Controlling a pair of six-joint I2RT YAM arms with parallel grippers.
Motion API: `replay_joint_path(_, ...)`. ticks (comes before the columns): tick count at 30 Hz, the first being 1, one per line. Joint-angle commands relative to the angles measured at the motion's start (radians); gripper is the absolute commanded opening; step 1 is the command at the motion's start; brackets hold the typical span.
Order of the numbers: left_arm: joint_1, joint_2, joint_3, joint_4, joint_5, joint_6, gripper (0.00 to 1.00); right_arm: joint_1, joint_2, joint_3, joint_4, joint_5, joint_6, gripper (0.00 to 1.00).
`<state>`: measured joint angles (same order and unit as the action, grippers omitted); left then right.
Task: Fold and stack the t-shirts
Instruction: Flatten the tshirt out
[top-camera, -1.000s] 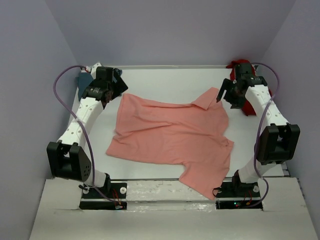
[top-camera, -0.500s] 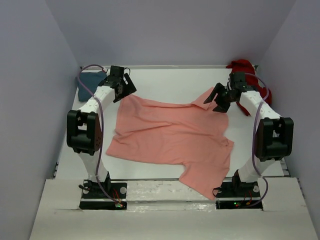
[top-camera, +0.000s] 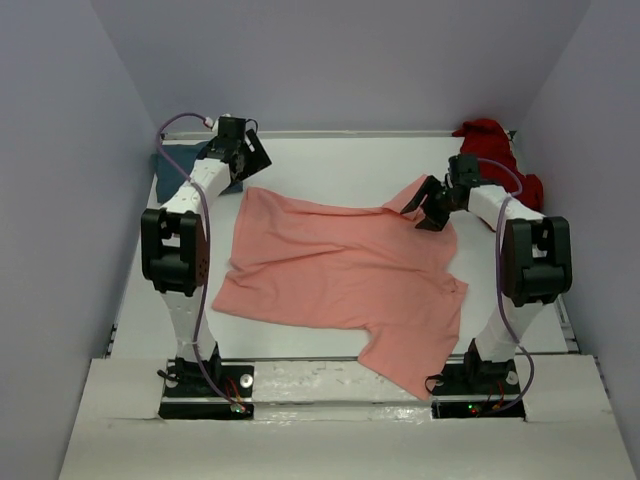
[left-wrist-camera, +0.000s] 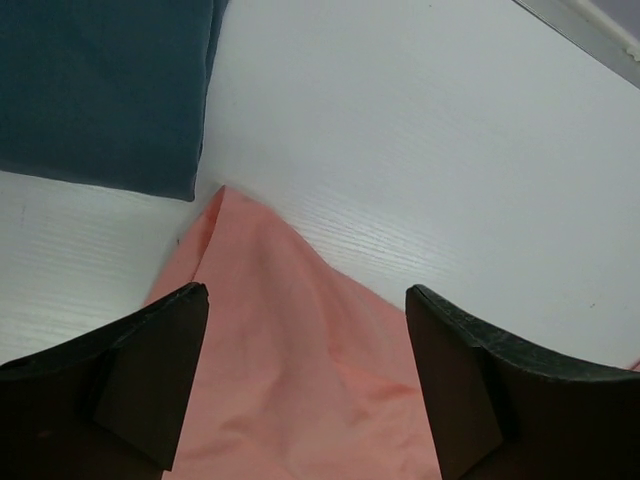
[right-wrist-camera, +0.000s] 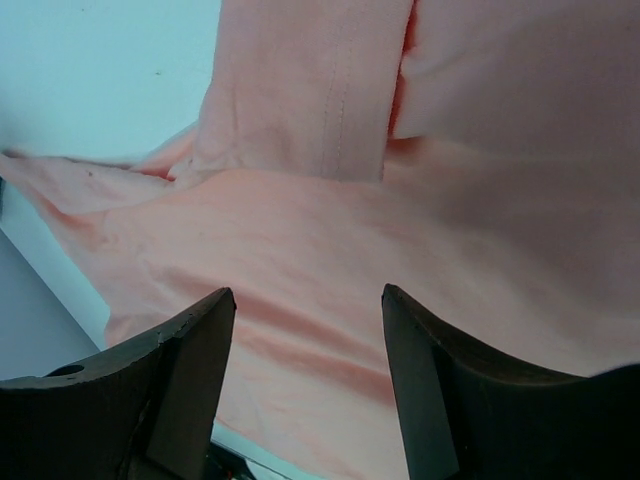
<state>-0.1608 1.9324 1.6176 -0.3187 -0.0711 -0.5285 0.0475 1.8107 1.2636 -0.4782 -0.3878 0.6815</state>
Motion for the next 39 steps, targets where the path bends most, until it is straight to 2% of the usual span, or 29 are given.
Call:
replay_joint_path(1, 0.017, 0.057, 0.071, -0.020, 0.030, 0.028, 0.88, 0.008, 0.022, 0.000, 0.075, -0.014, 0.015, 0.66)
replay_joint_path(14, 0.058, 0.237, 0.199, -0.042, 0.114, 0.036, 0.87, 0.017, 0.087, 0.033, 0.112, 0.017, 0.021, 0.64)
replay_joint_path(24, 0.064, 0.235, 0.202, -0.051, 0.099, 0.059, 0.87, 0.017, 0.160, 0.080, 0.141, 0.058, 0.018, 0.47)
replay_joint_path(26, 0.069, 0.232, 0.202, -0.052, 0.097, 0.065, 0.87, 0.017, 0.167, 0.095, 0.141, 0.059, 0.021, 0.39)
replay_joint_path(35, 0.078, 0.238, 0.223, -0.062, 0.096, 0.074, 0.87, 0.017, 0.185, 0.135, 0.139, 0.081, 0.003, 0.36)
replay_joint_path(36, 0.076, 0.240, 0.229, -0.066, 0.096, 0.074, 0.87, 0.017, 0.190, 0.141, 0.139, 0.079, 0.001, 0.15)
replay_joint_path(38, 0.076, 0.241, 0.229, -0.066, 0.097, 0.076, 0.87, 0.017, 0.193, 0.146, 0.141, 0.078, 0.001, 0.00)
replay_joint_path(39, 0.076, 0.241, 0.229, -0.066, 0.097, 0.076, 0.87, 0.017, 0.196, 0.149, 0.139, 0.073, 0.004, 0.00)
